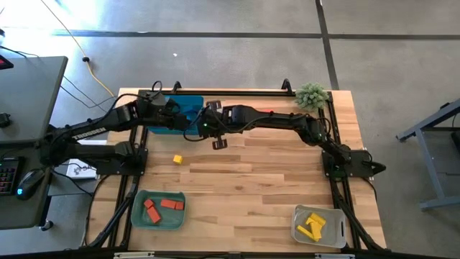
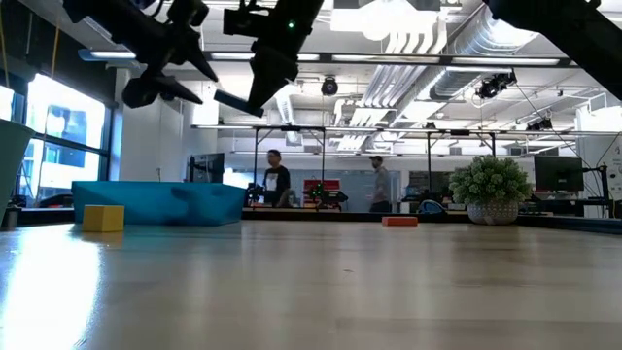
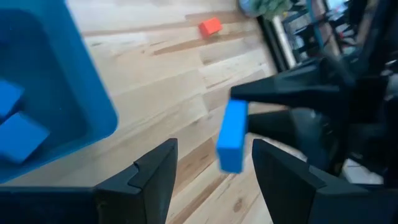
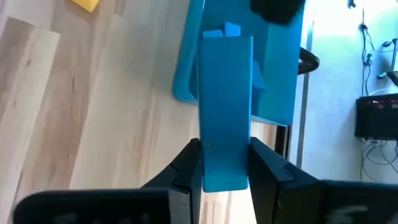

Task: Sort & place blocks by color
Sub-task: Put the blue block into the blue bin

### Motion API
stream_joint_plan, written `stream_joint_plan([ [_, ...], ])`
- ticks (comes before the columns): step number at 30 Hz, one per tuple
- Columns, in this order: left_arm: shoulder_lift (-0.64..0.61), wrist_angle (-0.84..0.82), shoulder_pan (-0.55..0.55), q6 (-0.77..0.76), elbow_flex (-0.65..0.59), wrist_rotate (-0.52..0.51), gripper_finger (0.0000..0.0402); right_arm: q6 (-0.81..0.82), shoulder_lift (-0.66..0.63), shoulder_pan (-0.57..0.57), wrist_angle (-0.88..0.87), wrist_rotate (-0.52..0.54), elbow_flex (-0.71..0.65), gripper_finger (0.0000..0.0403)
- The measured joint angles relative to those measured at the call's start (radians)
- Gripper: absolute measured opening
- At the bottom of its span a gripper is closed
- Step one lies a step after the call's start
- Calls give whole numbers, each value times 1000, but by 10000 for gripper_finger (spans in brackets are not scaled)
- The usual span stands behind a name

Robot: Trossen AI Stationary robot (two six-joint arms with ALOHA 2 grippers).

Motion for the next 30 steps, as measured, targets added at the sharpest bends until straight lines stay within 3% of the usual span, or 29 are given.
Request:
stream_joint_plan([
  [20, 173, 178, 1, -26, 0, -2, 195, -37, 1, -23, 61, 65, 0, 69],
  [24, 175, 184, 1, -28, 0, -10, 168, -38, 1, -28, 60, 61, 0, 69],
  [30, 175, 202, 1, 17, 0, -18, 93, -52, 1, -32, 66, 44, 0, 69],
])
